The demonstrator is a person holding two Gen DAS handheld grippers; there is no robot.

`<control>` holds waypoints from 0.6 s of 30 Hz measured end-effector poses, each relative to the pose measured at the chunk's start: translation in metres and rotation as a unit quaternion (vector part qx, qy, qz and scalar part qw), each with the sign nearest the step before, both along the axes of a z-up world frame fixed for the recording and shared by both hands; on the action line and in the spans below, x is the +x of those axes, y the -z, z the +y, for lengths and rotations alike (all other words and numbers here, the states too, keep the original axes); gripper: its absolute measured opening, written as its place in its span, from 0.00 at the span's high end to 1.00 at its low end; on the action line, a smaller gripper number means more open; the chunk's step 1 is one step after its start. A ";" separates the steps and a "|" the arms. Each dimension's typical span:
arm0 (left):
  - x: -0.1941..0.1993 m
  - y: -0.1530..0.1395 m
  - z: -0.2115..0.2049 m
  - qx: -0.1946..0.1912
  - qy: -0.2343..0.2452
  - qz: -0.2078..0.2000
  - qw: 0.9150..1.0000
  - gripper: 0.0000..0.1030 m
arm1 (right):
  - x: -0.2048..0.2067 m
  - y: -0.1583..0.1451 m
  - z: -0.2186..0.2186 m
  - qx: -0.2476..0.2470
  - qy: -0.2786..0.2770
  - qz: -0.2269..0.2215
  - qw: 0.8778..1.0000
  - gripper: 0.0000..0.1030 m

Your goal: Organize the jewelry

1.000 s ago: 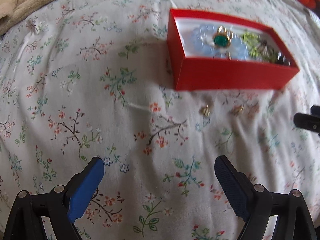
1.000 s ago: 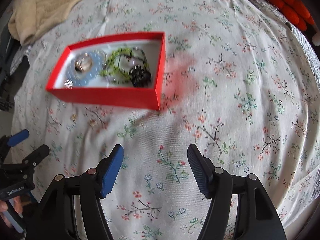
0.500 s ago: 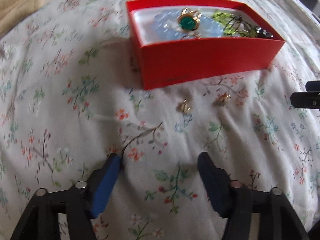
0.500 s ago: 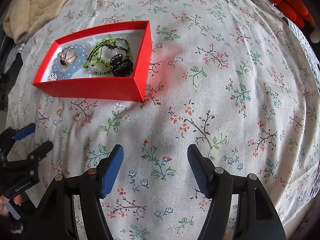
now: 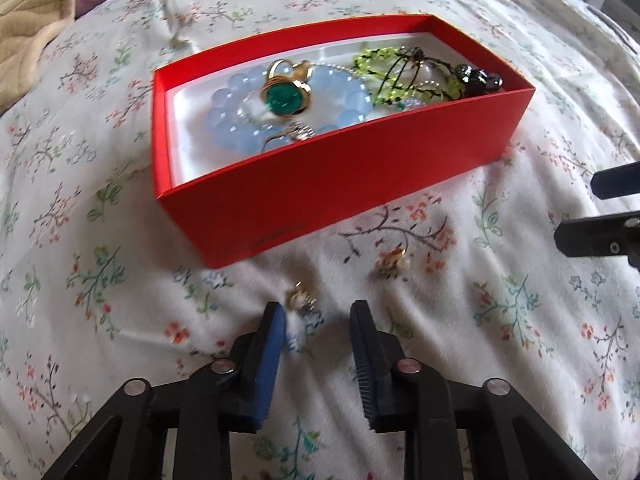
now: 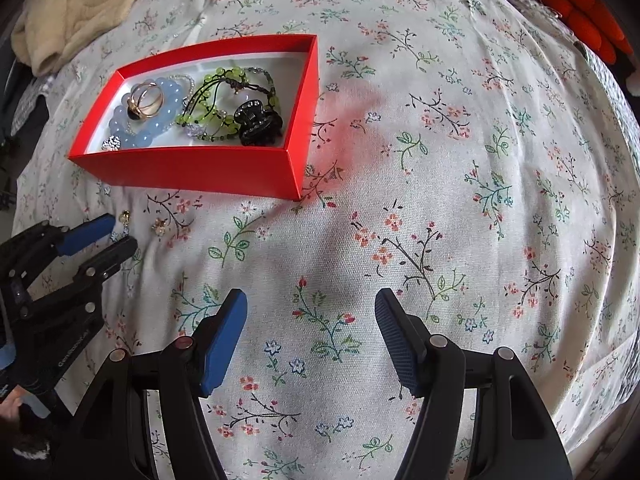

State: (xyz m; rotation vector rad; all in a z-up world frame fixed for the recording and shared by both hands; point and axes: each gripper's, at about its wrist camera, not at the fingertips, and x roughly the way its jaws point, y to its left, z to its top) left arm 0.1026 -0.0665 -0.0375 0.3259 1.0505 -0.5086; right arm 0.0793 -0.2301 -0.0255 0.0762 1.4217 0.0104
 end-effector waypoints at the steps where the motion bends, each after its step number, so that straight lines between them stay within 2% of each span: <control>1: 0.001 0.001 -0.002 -0.001 0.002 0.001 1.000 0.79 | 0.001 0.001 0.001 -0.001 -0.001 0.001 1.000 0.33; 3: 0.001 0.002 -0.006 -0.004 0.009 0.004 1.000 0.89 | 0.002 0.003 0.004 -0.002 -0.001 0.002 1.000 0.33; 10: 0.005 0.002 -0.008 -0.003 0.000 0.007 1.000 0.93 | 0.001 0.007 0.003 -0.003 0.000 0.004 1.000 0.33; 15: 0.006 0.002 -0.010 -0.002 -0.006 0.003 1.000 1.00 | 0.002 0.010 0.005 -0.004 0.000 0.005 1.000 0.33; 18: 0.005 -0.001 -0.007 -0.006 -0.009 0.009 1.000 1.00 | 0.003 0.011 0.008 -0.002 -0.001 0.003 1.000 0.33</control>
